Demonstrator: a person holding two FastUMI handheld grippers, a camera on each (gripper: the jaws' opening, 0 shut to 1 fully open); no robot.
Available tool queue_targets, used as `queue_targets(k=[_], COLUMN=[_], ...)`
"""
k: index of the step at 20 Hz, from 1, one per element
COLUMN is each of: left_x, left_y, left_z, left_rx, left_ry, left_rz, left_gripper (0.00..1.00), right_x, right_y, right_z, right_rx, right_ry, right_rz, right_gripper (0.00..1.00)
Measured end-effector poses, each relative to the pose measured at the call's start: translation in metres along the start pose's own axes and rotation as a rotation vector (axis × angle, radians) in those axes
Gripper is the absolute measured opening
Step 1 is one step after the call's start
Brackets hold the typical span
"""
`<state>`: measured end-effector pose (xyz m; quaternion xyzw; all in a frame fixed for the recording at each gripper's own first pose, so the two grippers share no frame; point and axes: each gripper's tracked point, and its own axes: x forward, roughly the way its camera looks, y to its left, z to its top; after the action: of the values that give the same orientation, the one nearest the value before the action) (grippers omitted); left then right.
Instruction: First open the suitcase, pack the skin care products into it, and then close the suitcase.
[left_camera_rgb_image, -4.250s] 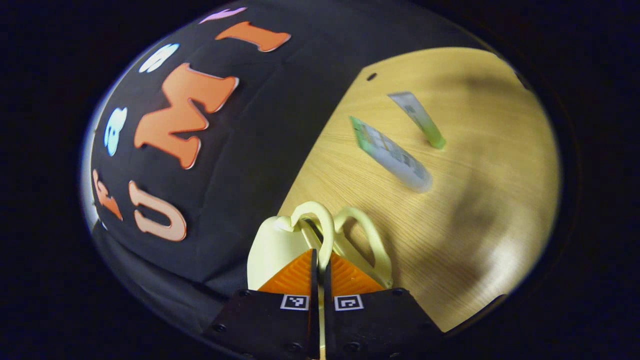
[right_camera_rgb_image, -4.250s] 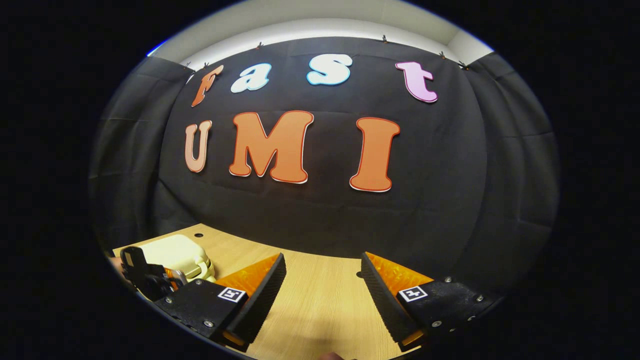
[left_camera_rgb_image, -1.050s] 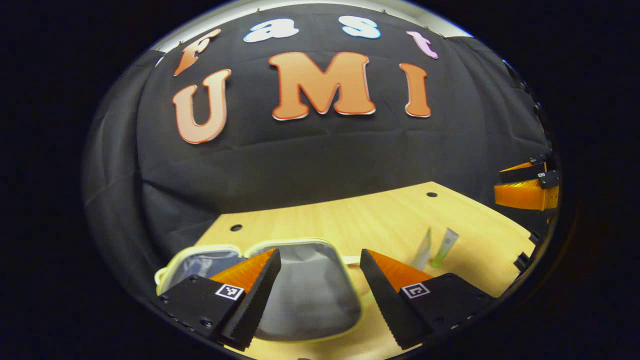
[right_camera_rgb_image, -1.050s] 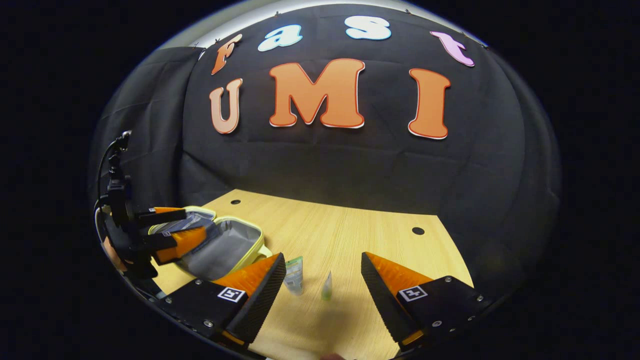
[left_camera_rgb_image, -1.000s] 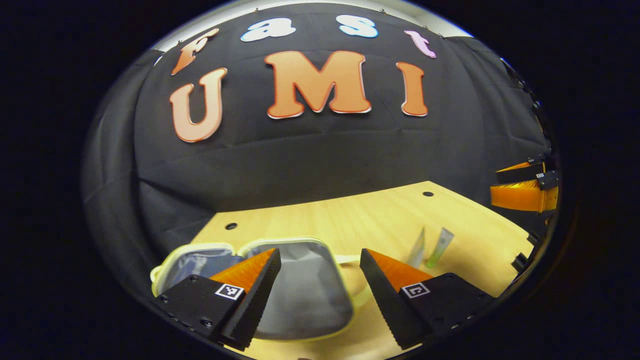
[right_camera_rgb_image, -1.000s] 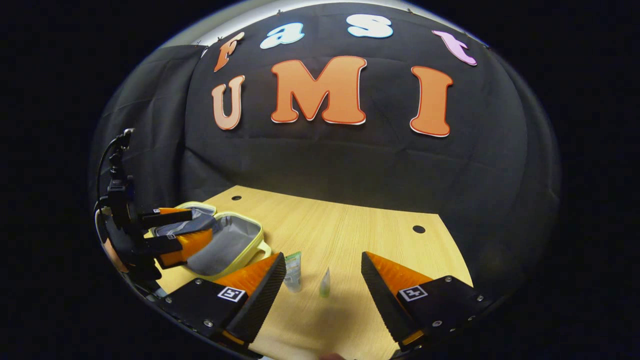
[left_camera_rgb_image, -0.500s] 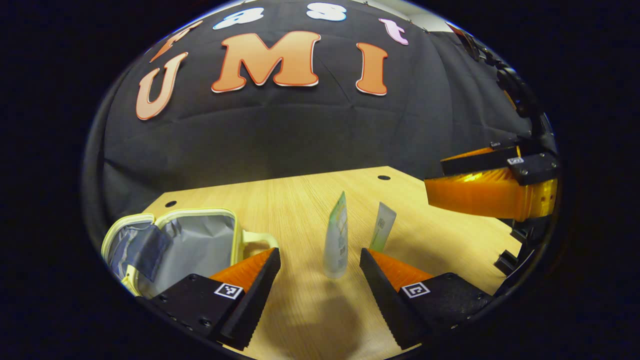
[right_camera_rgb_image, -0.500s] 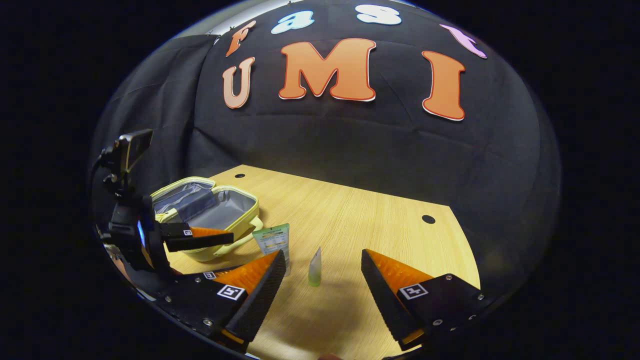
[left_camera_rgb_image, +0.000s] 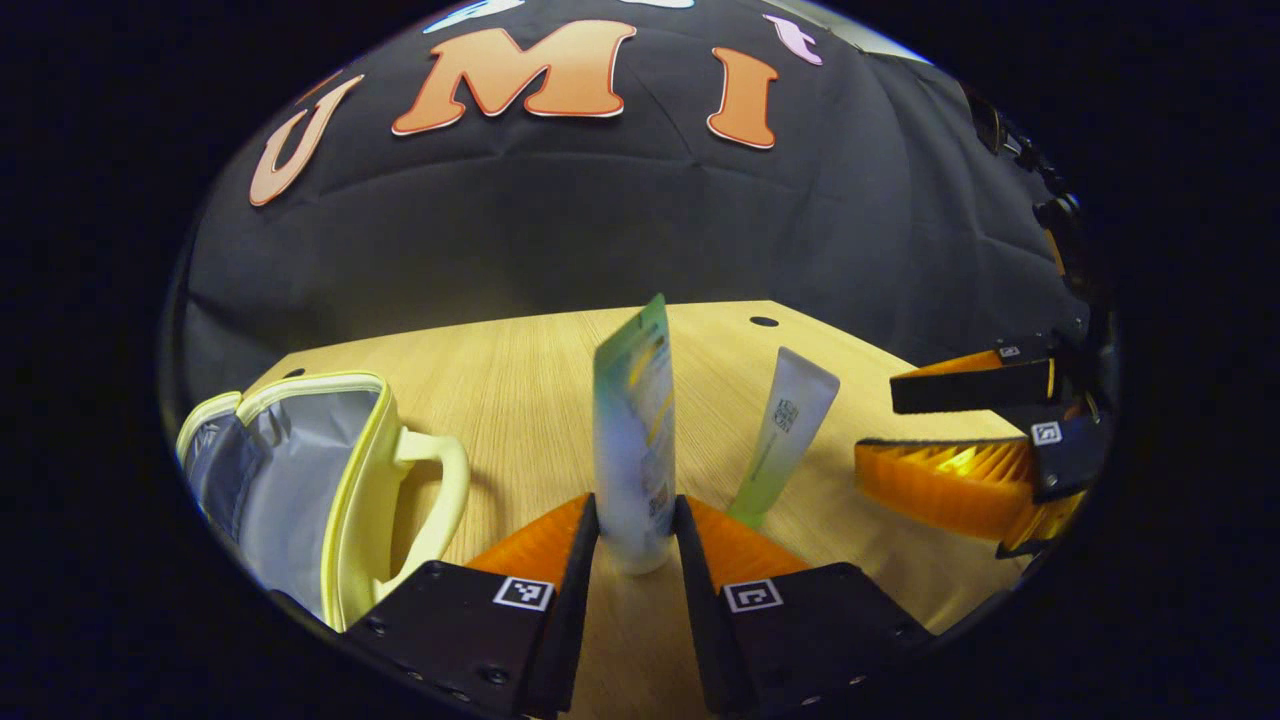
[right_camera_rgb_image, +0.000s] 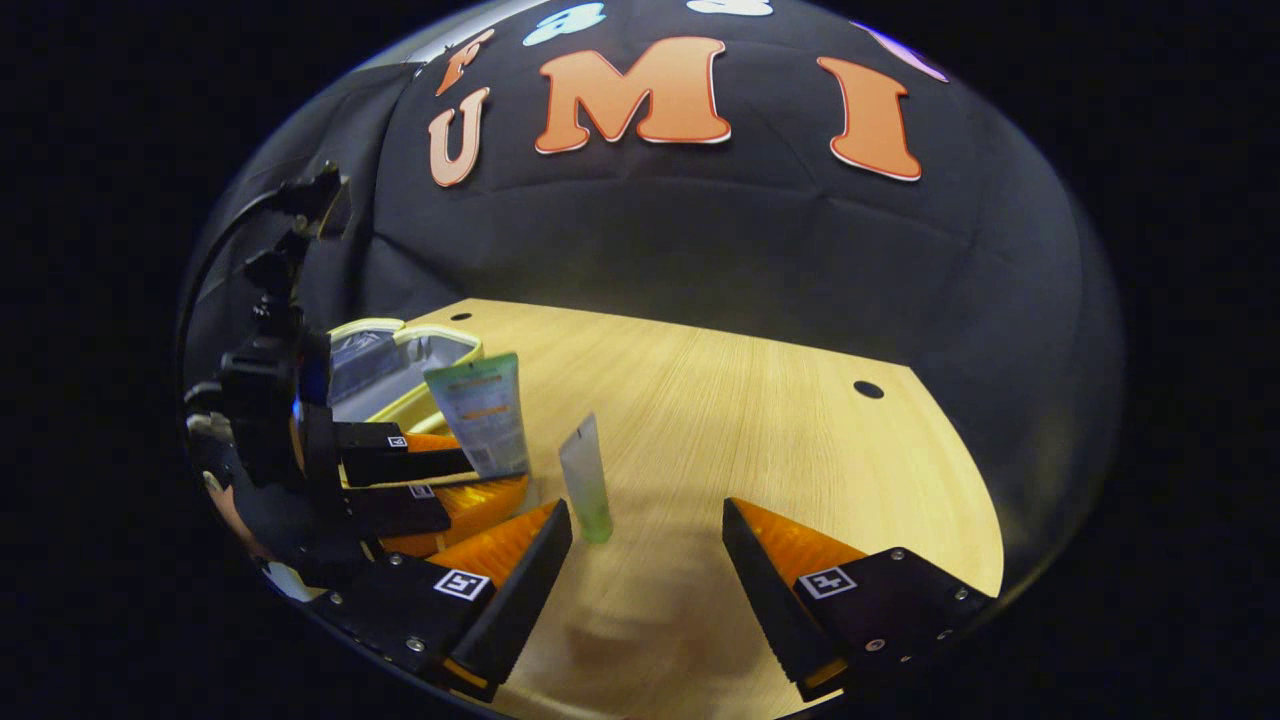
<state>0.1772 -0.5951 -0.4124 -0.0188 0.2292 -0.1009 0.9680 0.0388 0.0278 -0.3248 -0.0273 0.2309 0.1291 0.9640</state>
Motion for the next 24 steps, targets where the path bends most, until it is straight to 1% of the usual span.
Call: queue_targets(k=[2,3,5,7,9,10,11,12,13,15,16,17,18,19,21,22,23,24], left_x=[-0.002,0.0,-0.009,-0.02,-0.029,-0.035,-0.043,-0.051,-0.056,-0.065,-0.068,-0.075,-0.082,-0.089,-0.103,-0.11,-0.118,-0.127], left_y=[0.001,0.0,0.007,0.015,0.025,0.029,0.036,0.043,0.049,0.058,0.062,0.069,0.075,0.079,0.088,0.094,0.1,0.107], left_z=[0.001,0.0,0.01,0.025,0.037,0.042,0.049,0.055,0.057,0.059,0.058,0.059,0.061,0.062,0.069,0.073,0.079,0.083], left_rx=[-0.017,-0.015,-0.006,-0.019,-0.025,-0.031,-0.038,-0.041,-0.043,-0.051,-0.051,-0.047,-0.041,-0.04,-0.042,-0.043,-0.048,-0.057], left_ry=[-0.001,0.006,-0.007,-0.025,-0.039,-0.044,-0.051,-0.057,-0.057,-0.051,-0.044,-0.041,-0.036,-0.03,-0.025,-0.025,-0.028,-0.031], left_rz=[0.009,0.006,0.024,0.048,0.076,0.089,0.11,0.127,0.144,0.17,0.181,0.201,0.217,0.231,0.254,0.268,0.283,0.298], left_gripper=[0.47,0.42,0.42,0.43,0.42,0.42,0.43,0.43,0.42,0.42,0.42,0.42,0.43,0.42,0.43,0.41,0.43,0.42], right_x=[0.009,0.013,0.025,0.033,0.039,0.042,0.045,0.047,0.049,0.05,0.05,0.052,0.05,0.047,0.039,0.033,0.026,0.02], right_y=[-0.002,-0.003,0.006,0.013,0.021,0.026,0.031,0.034,0.038,0.046,0.047,0.049,0.05,0.051,0.054,0.056,0.056,0.058], right_z=[-0.005,-0.008,-0.012,-0.011,-0.013,-0.013,-0.015,-0.014,-0.013,-0.012,-0.01,-0.006,-0.005,0.0,0.011,0.02,0.032,0.041], right_rx=[-0.01,-0.006,0.013,0.009,0.018,0.021,0.021,0.022,0.026,0.042,0.041,0.047,0.059,0.071,0.1,0.11,0.114,0.115], right_ry=[-0.001,-0.001,0.005,0.004,0.007,0.007,0.008,0.005,0.003,-0.001,-0.006,-0.016,-0.012,-0.011,-0.02,-0.028,-0.04,-0.051], right_rz=[-0.004,-0.001,0.044,0.064,0.101,0.12,0.141,0.151,0.165,0.196,0.193,0.195,0.207,0.211,0.226,0.234,0.236,0.242], right_gripper=[0.97,0.96,0.96,0.96,0.94,0.91,0.85,0.77,0.72,0.53,0.51,0.41,0.34,0.33,0.34,0.29,0.33,0.34])
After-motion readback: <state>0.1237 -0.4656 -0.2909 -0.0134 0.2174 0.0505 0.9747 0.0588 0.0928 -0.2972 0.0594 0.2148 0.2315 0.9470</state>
